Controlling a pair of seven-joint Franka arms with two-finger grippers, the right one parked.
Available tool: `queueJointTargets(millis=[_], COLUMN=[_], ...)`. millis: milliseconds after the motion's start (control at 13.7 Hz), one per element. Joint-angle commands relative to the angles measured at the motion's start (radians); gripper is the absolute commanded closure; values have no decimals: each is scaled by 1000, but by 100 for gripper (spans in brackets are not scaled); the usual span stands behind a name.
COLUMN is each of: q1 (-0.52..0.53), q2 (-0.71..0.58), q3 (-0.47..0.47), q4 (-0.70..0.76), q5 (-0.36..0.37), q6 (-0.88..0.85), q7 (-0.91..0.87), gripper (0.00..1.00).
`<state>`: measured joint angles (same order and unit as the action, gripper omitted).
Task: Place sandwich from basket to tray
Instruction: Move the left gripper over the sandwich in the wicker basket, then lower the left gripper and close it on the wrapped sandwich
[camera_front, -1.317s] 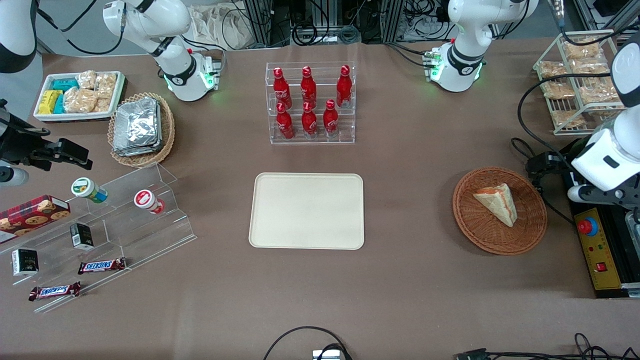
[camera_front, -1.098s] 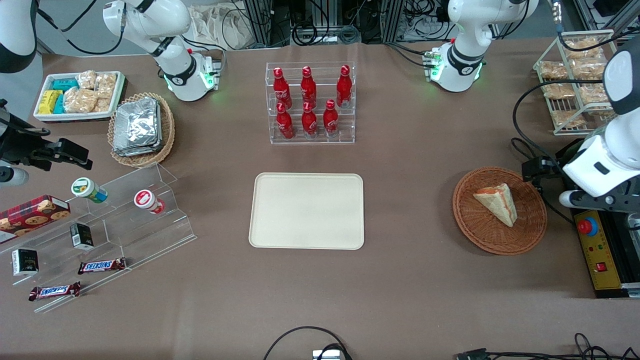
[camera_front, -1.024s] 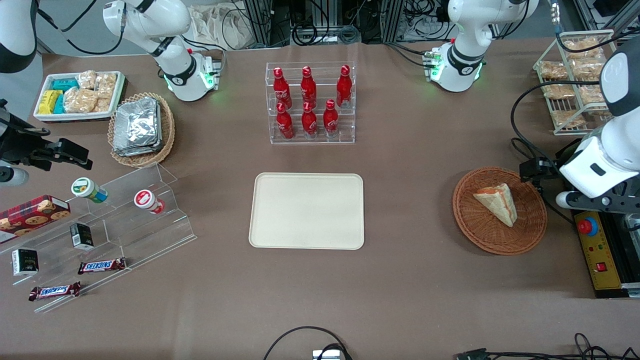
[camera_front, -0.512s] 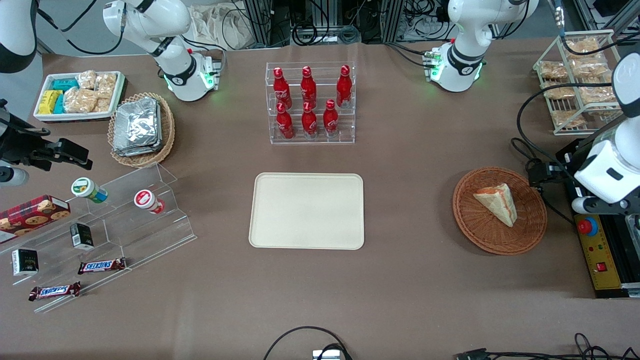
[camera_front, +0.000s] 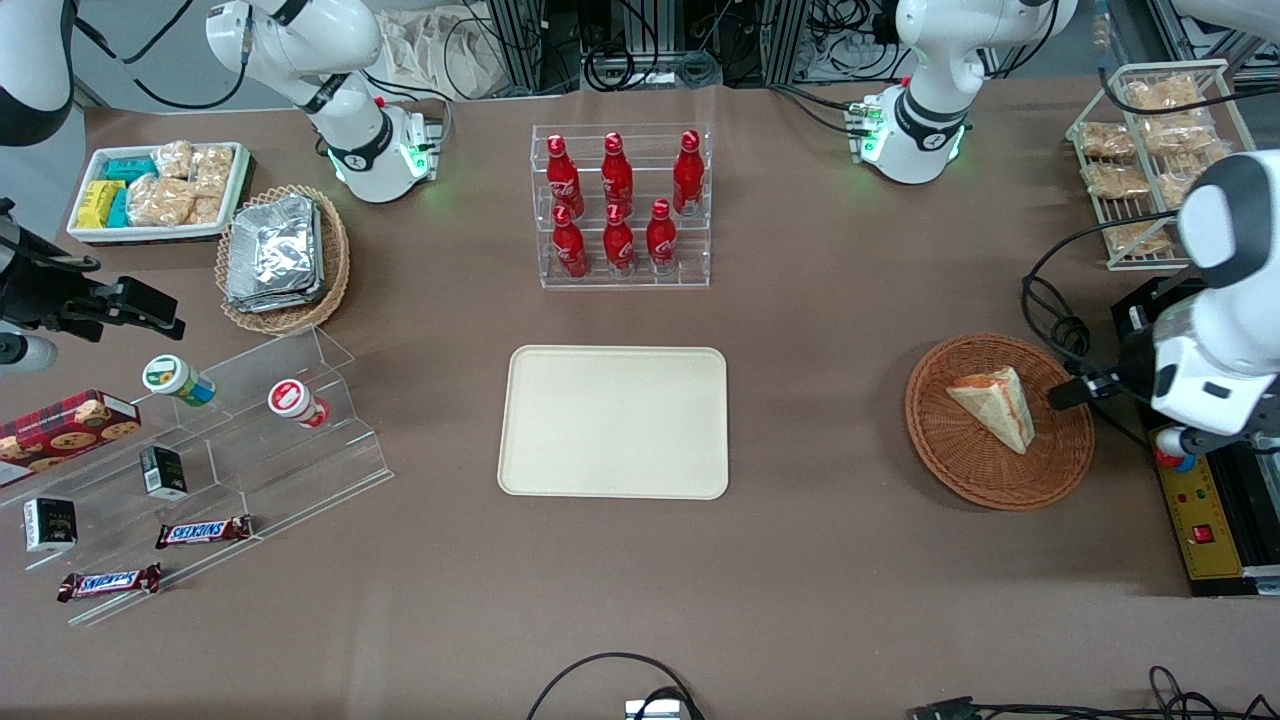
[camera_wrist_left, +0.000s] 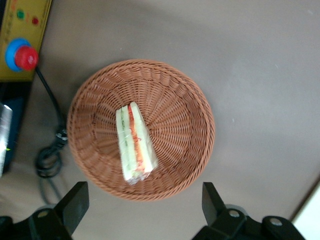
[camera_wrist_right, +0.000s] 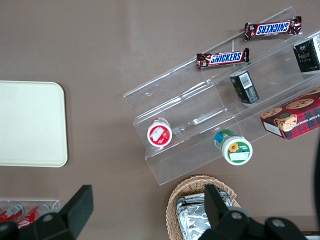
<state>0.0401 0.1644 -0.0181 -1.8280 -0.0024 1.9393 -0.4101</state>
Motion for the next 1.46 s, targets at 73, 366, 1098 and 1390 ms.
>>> queueJointTargets(millis=[73,366,1098,1390], q1=[-9,0,-2,-14], q2=[-45,-9,135,133], q3=[0,9,41,38], q4=[-209,-335,-390,-379], q5=[-11,-2,-13,-18], q6=[170,328,507,520], q7=[-134,-197,-214,-266], gripper=[0,0,0,100])
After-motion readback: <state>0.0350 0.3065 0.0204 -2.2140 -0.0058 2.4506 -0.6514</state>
